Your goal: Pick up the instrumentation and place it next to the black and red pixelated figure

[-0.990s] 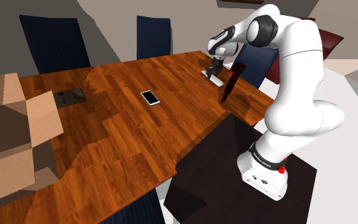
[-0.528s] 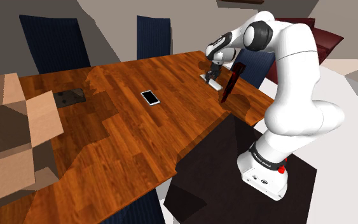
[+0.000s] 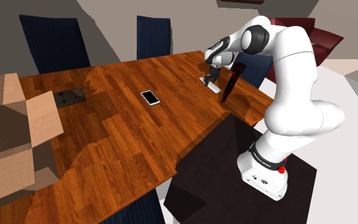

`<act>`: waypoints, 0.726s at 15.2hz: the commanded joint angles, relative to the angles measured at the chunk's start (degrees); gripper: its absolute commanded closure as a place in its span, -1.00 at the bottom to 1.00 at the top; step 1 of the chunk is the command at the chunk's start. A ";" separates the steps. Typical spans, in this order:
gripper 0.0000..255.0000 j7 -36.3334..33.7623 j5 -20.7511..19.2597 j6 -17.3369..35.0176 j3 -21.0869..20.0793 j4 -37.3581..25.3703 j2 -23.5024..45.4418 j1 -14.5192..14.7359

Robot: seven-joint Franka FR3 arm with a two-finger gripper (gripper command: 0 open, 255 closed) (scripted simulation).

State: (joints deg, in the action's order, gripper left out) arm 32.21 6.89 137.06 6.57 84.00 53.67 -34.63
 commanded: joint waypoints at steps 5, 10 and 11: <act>-1.00 0.02 0.00 0.03 0.00 -0.03 0.02 -0.02; -1.00 0.02 0.00 0.03 0.00 -0.03 0.02 -0.02; -1.00 -0.03 -0.11 -0.85 0.14 0.65 -1.54 0.11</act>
State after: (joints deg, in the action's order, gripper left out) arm 32.22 6.84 136.66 6.64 84.27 53.00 -34.60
